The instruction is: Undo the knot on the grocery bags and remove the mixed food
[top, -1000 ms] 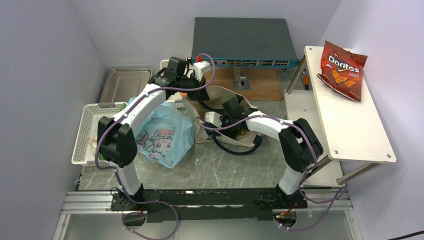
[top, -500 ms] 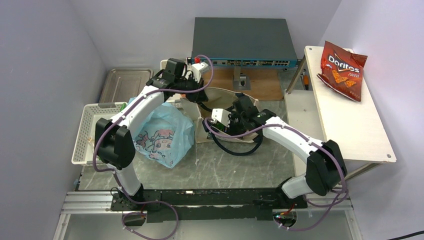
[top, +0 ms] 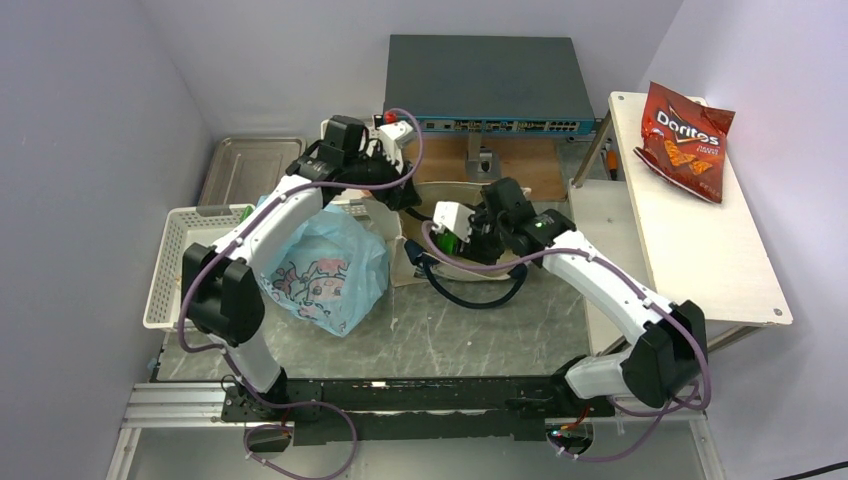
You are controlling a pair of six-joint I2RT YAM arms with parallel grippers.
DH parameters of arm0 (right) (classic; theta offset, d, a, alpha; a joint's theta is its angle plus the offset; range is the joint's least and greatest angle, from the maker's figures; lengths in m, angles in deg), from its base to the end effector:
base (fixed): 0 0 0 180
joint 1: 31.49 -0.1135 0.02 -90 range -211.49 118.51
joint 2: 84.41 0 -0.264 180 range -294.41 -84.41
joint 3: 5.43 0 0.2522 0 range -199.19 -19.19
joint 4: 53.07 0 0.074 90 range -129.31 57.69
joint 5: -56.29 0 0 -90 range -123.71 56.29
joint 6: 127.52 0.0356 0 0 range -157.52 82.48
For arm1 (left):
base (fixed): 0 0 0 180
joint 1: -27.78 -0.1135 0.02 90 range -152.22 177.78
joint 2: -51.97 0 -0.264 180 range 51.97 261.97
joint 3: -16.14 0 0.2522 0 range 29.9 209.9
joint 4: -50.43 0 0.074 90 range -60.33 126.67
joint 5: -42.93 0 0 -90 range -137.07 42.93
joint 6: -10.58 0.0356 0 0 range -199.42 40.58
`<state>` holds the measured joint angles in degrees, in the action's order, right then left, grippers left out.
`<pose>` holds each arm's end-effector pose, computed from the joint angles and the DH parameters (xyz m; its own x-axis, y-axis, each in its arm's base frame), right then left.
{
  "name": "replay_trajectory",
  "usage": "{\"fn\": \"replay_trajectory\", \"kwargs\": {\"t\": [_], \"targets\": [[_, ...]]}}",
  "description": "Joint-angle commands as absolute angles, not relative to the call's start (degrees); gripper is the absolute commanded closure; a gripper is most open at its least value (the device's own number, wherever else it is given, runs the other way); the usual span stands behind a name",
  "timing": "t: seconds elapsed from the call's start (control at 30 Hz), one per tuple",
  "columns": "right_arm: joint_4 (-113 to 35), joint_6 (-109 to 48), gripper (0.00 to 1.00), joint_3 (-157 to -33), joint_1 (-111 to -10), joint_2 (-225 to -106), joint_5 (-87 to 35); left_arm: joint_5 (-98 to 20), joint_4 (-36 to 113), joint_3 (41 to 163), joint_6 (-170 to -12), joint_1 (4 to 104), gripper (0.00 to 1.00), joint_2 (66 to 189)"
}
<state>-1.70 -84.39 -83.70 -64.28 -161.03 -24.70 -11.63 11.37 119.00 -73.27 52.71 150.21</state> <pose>0.2337 0.1572 0.2943 0.0140 -0.8484 -0.5292 -0.8919 0.2286 -0.3902 0.3487 -0.1849 0.3368 -0.4266 0.2946 -0.8551 0.8275 0.5086 -0.2377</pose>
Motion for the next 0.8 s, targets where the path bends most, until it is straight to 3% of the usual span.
{"fn": "replay_trajectory", "kwargs": {"t": [0.0, 0.17, 0.37, 0.57, 0.77], "targets": [[-3.41, -79.48, 1.0, -94.11, -61.91, -158.32, -20.87, -12.46, 18.11, 117.62, -70.2, 52.21, 0.01, 142.83], [1.51, -73.61, 1.0, -101.16, -59.12, -159.94, -17.11, -11.02, 23.86, 113.43, -59.44, 51.94, 0.01, 135.42], [5.81, -65.51, 1.0, -107.65, -55.8, -161.45, -11.37, -3.03, 19.41, 109.38, -36.19, 53.28, 0.01, 128.48], [7.94, -58.58, 1.0, -112.1, -55.13, -161.88, -7.75, -15.16, 14.06, 108.43, -13.72, 63.39, 0.01, 127.69], [8.56, -53.35, 1.0, -116.87, -54.94, -162.5, -3.77, -23.83, 15.7, 112.43, -11.76, 70.79, 0.01, 132.13]]}}
